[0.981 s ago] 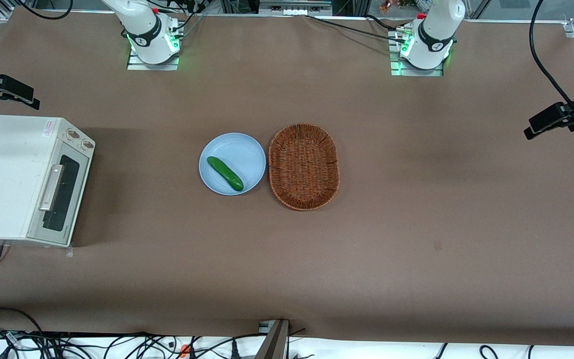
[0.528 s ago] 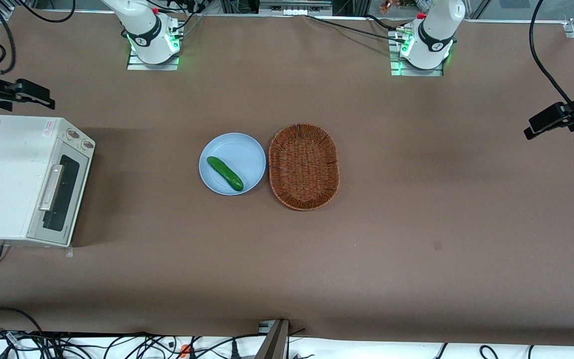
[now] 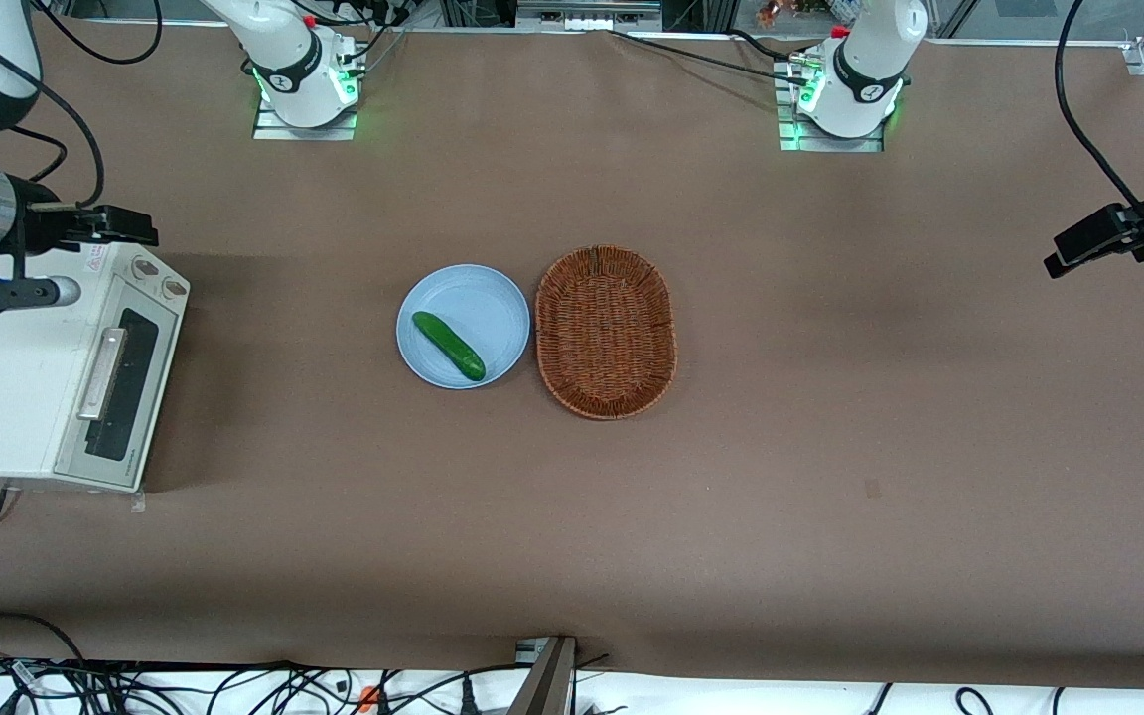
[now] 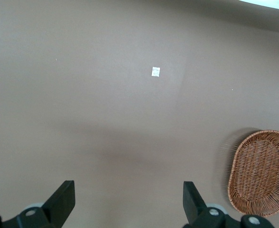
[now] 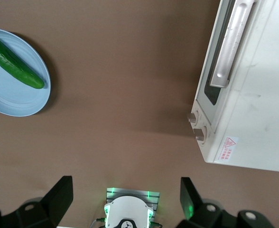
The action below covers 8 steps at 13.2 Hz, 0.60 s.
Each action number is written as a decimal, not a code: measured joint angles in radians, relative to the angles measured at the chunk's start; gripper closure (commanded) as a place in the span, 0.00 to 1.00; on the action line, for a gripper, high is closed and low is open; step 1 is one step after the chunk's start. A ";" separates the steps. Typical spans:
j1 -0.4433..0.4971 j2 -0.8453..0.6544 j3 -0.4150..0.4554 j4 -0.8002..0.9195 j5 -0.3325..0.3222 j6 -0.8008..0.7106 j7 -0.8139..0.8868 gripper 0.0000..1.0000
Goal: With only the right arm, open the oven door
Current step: 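Move the right gripper over the toaster oven door handle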
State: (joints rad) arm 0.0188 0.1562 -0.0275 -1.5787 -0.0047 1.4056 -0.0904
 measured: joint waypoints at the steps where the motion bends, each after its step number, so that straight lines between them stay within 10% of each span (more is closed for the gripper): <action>1: 0.000 0.020 0.000 -0.002 -0.022 0.007 0.000 0.02; 8: 0.033 0.183 0.000 -0.004 -0.263 0.114 0.060 0.70</action>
State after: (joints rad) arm 0.0522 0.3389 -0.0273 -1.5828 -0.2681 1.5194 -0.0303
